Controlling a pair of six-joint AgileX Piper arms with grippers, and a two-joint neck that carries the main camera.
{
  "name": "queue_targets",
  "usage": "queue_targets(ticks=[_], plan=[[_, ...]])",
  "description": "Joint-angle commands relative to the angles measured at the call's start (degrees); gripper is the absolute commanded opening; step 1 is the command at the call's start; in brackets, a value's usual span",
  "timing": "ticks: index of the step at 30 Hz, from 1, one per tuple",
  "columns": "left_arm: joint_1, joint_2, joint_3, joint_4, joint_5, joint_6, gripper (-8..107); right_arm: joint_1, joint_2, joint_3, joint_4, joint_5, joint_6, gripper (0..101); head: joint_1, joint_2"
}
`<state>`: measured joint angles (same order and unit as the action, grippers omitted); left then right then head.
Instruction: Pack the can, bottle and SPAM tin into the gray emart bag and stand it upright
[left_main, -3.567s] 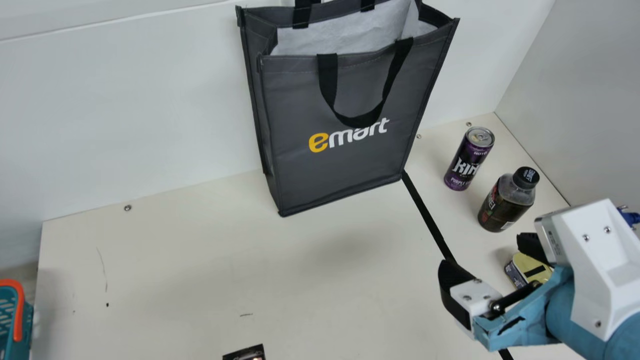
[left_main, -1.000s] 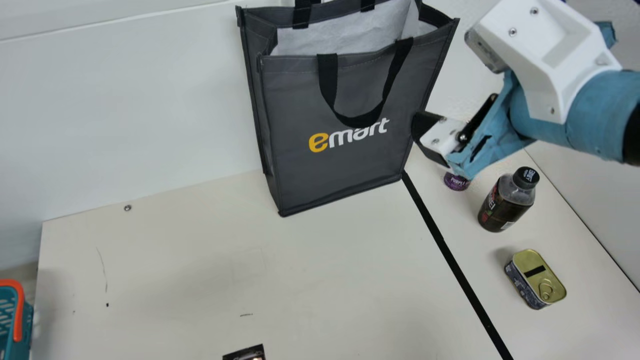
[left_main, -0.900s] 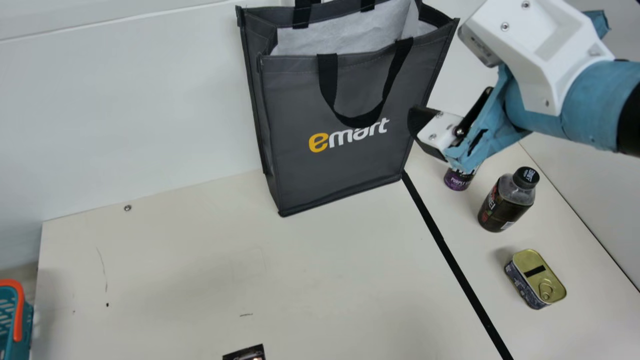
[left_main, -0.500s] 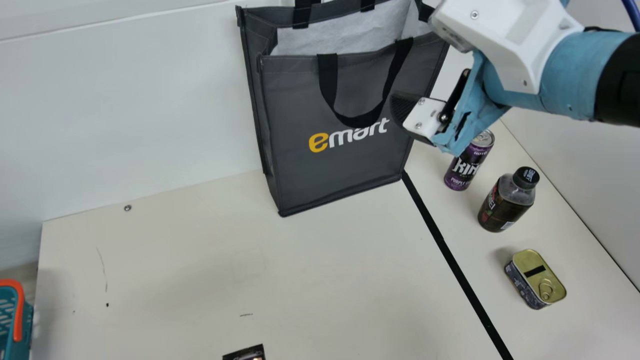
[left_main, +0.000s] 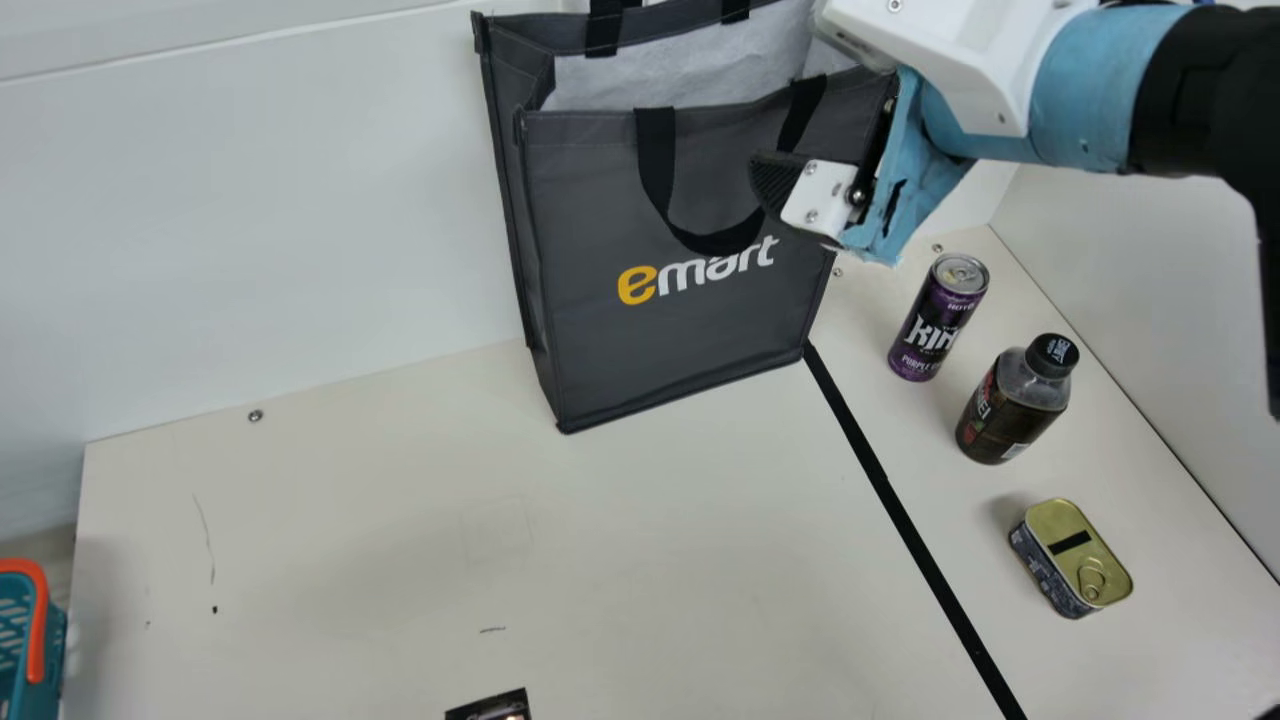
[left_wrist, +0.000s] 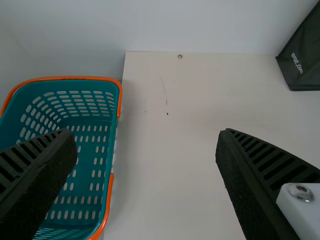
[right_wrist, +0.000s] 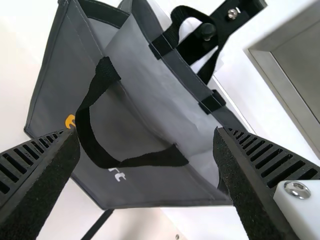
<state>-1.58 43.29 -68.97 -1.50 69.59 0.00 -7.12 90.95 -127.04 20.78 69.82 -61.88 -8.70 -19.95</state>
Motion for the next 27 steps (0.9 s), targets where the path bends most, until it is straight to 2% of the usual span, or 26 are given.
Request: queue_targets(ticks=[1, 17, 27], plan=[[0.0, 0.0, 0.0, 0.0, 0.0, 0.0, 90, 0.0, 0.9, -0.4, 0.5, 0.1, -1.1, 95, -1.3, 0.0], [0.0, 0.0, 0.0, 0.0, 0.0, 0.0, 90, 0.3, 8.8, -4.8, 3.3, 0.1, -7.4, 95, -1.3, 0.0], [0.0, 0.0, 0.0, 0.0, 0.0, 0.0, 90, 1.1, 12.9, -5.6, 4.6, 0.1, -9.6, 95, -1.3, 0.0]])
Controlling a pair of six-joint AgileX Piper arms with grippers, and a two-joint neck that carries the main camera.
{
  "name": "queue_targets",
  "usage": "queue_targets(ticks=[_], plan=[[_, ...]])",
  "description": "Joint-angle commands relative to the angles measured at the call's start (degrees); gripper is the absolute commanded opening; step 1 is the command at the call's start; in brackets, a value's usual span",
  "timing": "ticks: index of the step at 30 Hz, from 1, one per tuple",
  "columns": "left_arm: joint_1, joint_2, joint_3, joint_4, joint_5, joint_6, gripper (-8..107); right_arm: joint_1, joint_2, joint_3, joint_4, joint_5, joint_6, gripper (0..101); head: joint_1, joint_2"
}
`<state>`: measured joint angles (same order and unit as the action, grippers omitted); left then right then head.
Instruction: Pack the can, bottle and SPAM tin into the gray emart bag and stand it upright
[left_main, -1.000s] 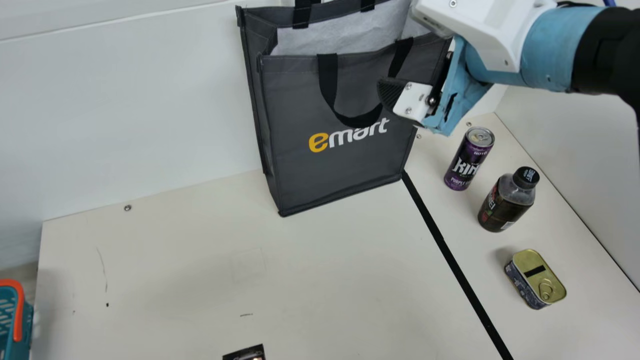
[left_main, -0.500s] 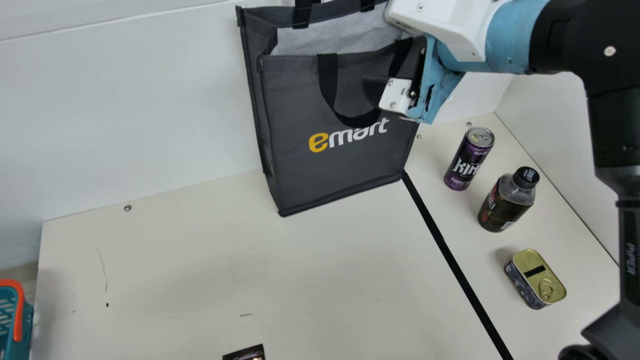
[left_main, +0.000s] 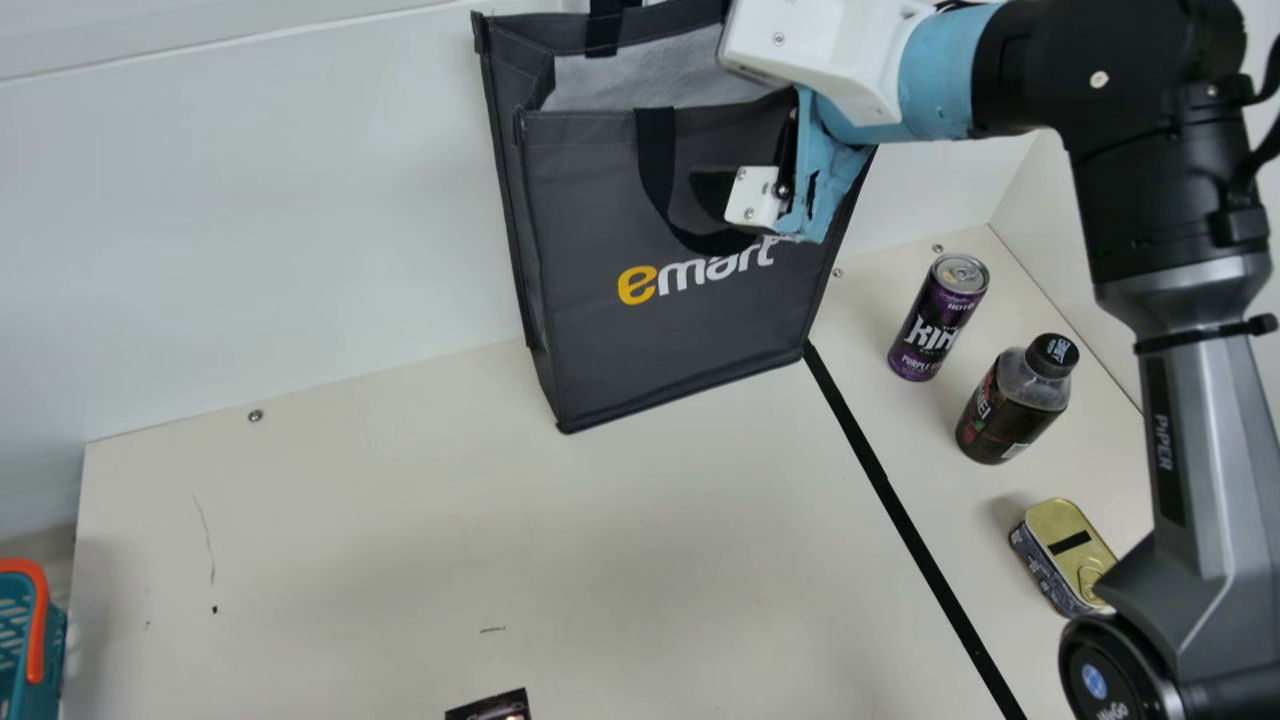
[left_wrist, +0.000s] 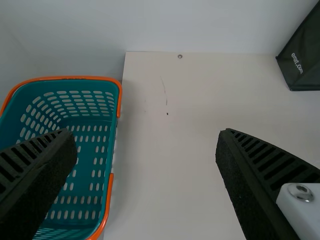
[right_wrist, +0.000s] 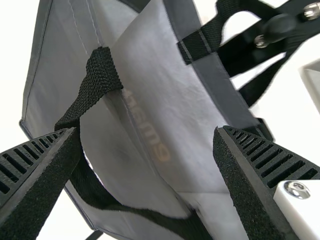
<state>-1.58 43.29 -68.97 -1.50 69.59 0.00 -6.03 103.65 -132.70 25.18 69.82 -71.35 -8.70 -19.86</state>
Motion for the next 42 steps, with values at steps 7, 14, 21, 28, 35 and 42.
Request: queue_targets(ticks=[7, 14, 21, 28, 35, 42], plan=[[0.0, 0.0, 0.0, 0.0, 0.0, 0.0, 90, 0.4, 2.2, 0.7, 1.2, 0.1, -1.3, 95, -1.3, -0.1], [0.0, 0.0, 0.0, 0.0, 0.0, 0.0, 90, 0.4, 3.2, 2.3, 2.6, 0.1, -2.6, 55, -1.3, -0.1], [0.0, 0.0, 0.0, 0.0, 0.0, 0.0, 90, -0.1, 3.6, 3.9, 4.4, 0.1, -4.1, 8, -1.3, -0.1], [0.0, 0.0, 0.0, 0.0, 0.0, 0.0, 90, -0.7, 3.7, 4.6, 6.0, 0.1, -5.0, 0, -1.3, -0.1], [0.0, 0.0, 0.0, 0.0, 0.0, 0.0, 90, -0.9, 2.4, 5.3, 7.0, 0.1, -5.3, 0, -1.3, -0.1], [0.0, 0.0, 0.0, 0.0, 0.0, 0.0, 90, -0.5, 0.2, 5.8, 7.2, 0.1, -5.1, 0, -1.3, -0.1]])
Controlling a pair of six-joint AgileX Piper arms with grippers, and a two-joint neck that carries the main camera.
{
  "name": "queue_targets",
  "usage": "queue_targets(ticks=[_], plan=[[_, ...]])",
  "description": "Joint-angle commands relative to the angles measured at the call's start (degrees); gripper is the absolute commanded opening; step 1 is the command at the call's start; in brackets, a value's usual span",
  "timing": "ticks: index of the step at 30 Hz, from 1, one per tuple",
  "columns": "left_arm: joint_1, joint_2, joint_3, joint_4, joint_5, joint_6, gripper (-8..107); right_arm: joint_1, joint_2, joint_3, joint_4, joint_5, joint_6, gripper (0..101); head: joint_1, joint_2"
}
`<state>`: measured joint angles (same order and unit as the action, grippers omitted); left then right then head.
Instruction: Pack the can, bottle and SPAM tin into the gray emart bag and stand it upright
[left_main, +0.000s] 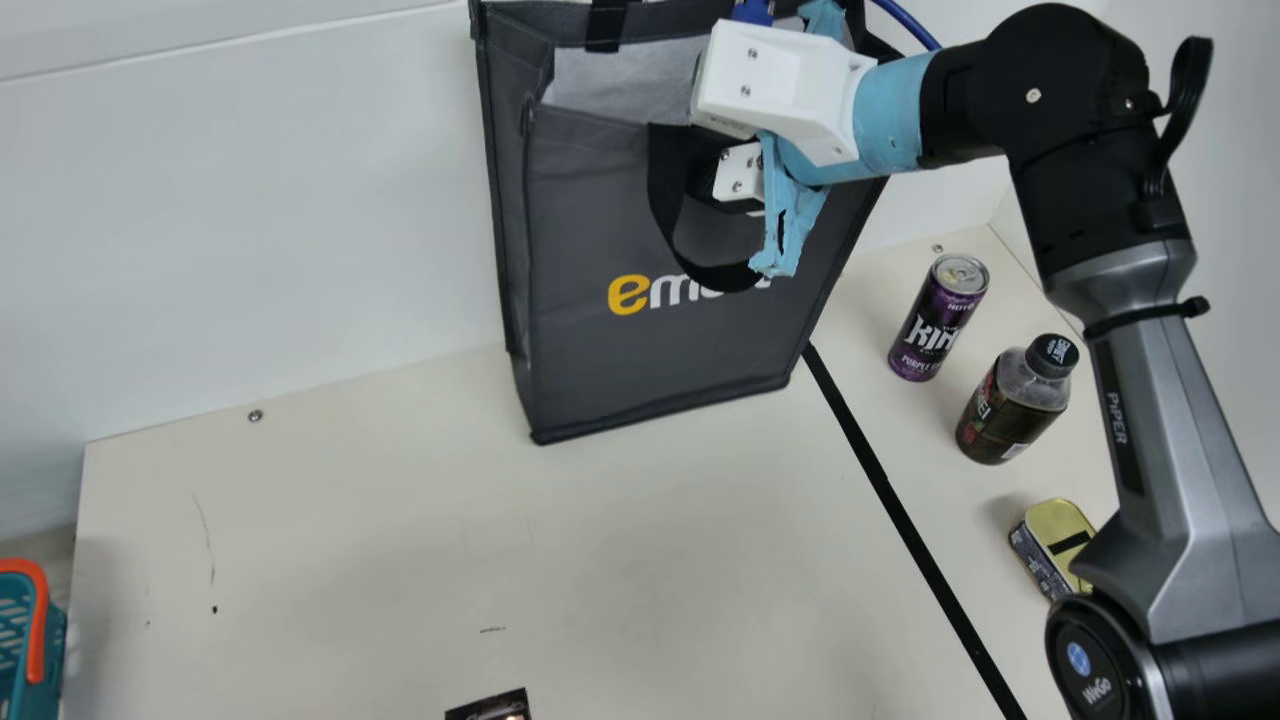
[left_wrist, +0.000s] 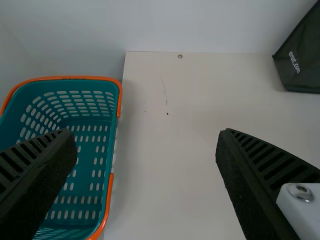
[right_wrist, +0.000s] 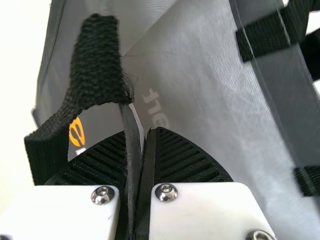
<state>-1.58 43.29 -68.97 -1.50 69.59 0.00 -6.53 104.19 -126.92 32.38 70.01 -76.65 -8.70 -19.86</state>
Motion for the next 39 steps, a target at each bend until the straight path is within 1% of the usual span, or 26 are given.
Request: queue_targets(ticks=[1, 9, 22, 39], plan=[[0.0, 0.0, 0.0, 0.0, 0.0, 0.0, 90, 0.1, -0.7, 0.1, 0.0, -0.1, 0.3, 0, -1.3, -0.1], [0.0, 0.0, 0.0, 0.0, 0.0, 0.0, 90, 1.1, -4.0, 1.1, -0.9, -0.1, 1.2, 0, -1.3, -0.1], [0.0, 0.0, 0.0, 0.0, 0.0, 0.0, 90, 3.8, -10.7, 4.0, -2.9, -0.1, 3.1, 0, -1.3, -0.1], [0.0, 0.0, 0.0, 0.0, 0.0, 0.0, 90, 9.2, -19.1, 7.7, -7.6, -0.1, 3.6, 0, -1.3, -0.1]])
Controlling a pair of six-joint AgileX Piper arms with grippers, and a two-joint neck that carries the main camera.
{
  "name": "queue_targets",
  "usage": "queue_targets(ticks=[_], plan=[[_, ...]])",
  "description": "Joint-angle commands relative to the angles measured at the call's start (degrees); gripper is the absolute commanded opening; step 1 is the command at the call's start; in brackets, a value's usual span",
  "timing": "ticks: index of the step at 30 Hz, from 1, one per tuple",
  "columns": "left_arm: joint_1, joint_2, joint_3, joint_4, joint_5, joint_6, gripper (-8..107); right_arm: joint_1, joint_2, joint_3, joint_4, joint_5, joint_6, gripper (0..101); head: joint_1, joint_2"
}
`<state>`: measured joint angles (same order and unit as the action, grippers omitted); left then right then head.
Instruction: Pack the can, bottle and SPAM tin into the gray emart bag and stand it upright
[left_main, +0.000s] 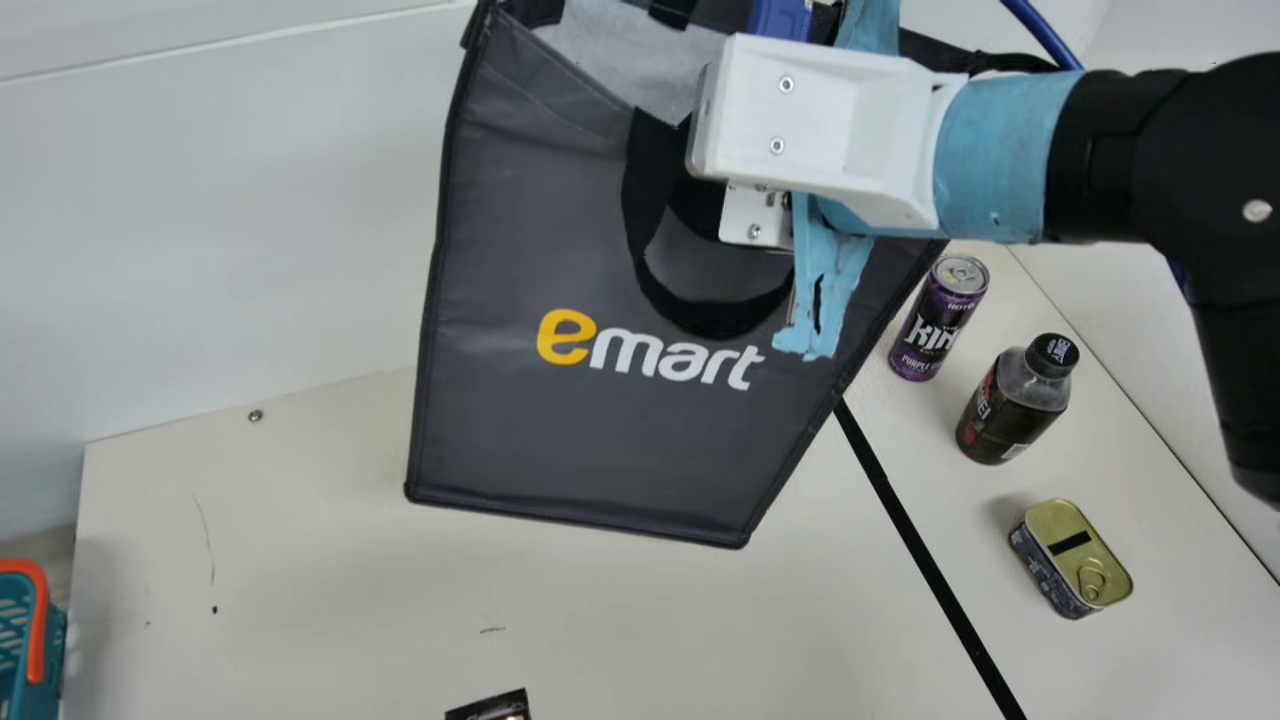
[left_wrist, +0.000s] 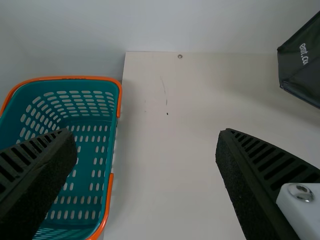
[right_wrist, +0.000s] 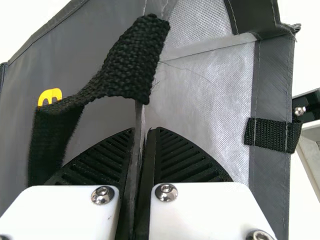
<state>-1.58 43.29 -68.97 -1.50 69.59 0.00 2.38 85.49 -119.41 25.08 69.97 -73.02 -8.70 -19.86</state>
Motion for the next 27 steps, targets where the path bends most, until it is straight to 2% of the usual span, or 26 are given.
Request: queue_targets(ticks=[1, 27], plan=[[0.0, 0.0, 0.0, 0.0, 0.0, 0.0, 90, 0.7, -0.9, 0.5, -0.6, -0.1, -0.1, 0, -1.3, -0.1], [0.0, 0.0, 0.0, 0.0, 0.0, 0.0, 90, 13.1, -11.3, 9.1, -8.4, -0.1, 3.0, 0, -1.3, -0.1]])
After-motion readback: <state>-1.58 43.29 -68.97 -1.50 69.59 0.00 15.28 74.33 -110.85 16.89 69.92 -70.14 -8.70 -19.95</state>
